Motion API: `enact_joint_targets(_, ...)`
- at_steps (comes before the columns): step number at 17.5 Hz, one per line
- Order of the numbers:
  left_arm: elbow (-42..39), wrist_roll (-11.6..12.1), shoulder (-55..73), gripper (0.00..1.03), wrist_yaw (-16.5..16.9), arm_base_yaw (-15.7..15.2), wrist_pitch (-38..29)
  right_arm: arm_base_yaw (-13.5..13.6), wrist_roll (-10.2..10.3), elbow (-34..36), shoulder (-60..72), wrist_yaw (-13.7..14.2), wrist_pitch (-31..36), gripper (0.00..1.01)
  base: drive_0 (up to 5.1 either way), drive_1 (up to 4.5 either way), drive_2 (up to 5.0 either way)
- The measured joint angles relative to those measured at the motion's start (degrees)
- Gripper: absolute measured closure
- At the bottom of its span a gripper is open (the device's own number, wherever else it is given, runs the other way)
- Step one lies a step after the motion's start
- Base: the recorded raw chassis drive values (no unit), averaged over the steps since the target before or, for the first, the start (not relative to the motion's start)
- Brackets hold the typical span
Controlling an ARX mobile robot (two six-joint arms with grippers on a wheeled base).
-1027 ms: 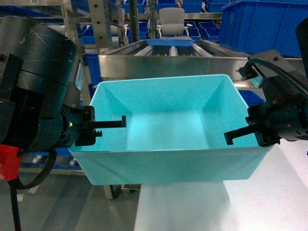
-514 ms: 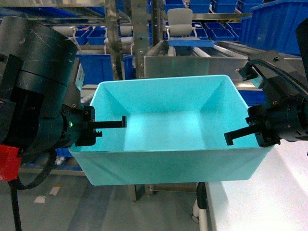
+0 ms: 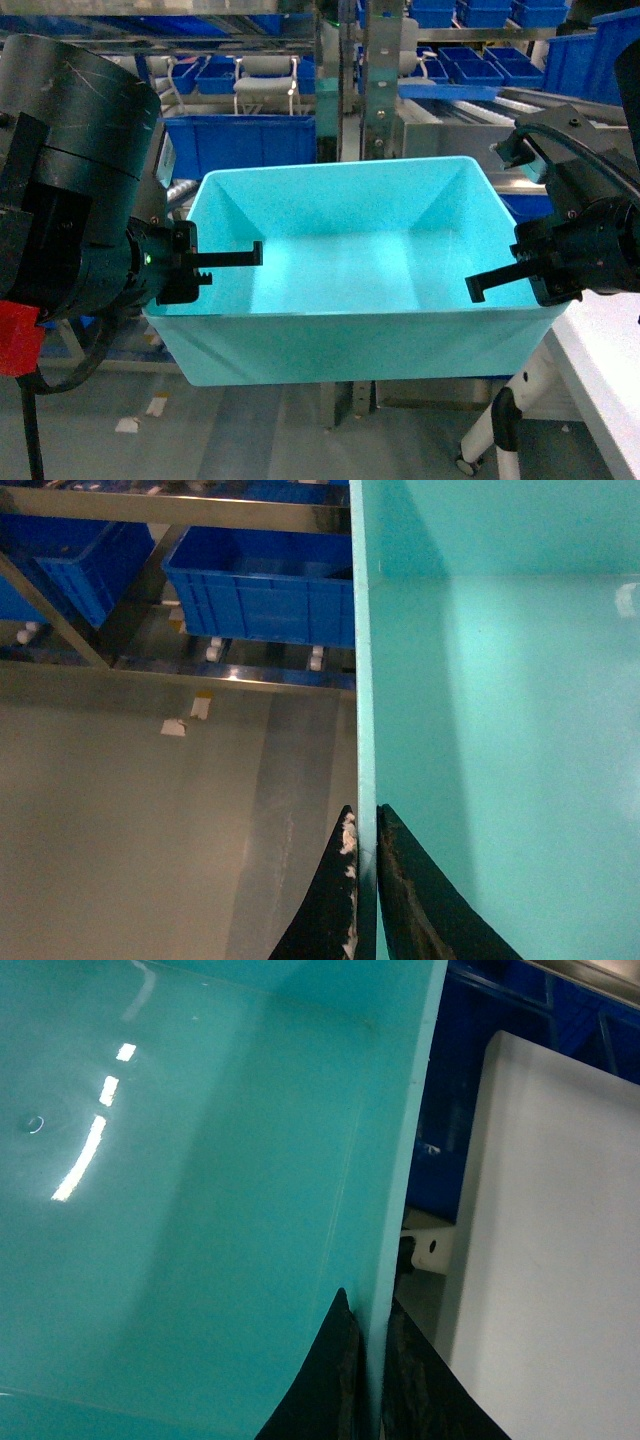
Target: Organize blue bins on left shelf correctly
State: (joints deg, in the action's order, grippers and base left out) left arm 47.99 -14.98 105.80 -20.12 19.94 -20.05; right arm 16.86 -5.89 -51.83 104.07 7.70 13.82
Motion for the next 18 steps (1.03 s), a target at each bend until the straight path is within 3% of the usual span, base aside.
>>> enact_joint_targets(18,0.02,0.02,-0.02,1.01,-0.02,0.00,0.13,0.00,-0.02,0.04,0.00,-0.02,-0.07,0.98,-4.5,4.05,0.4)
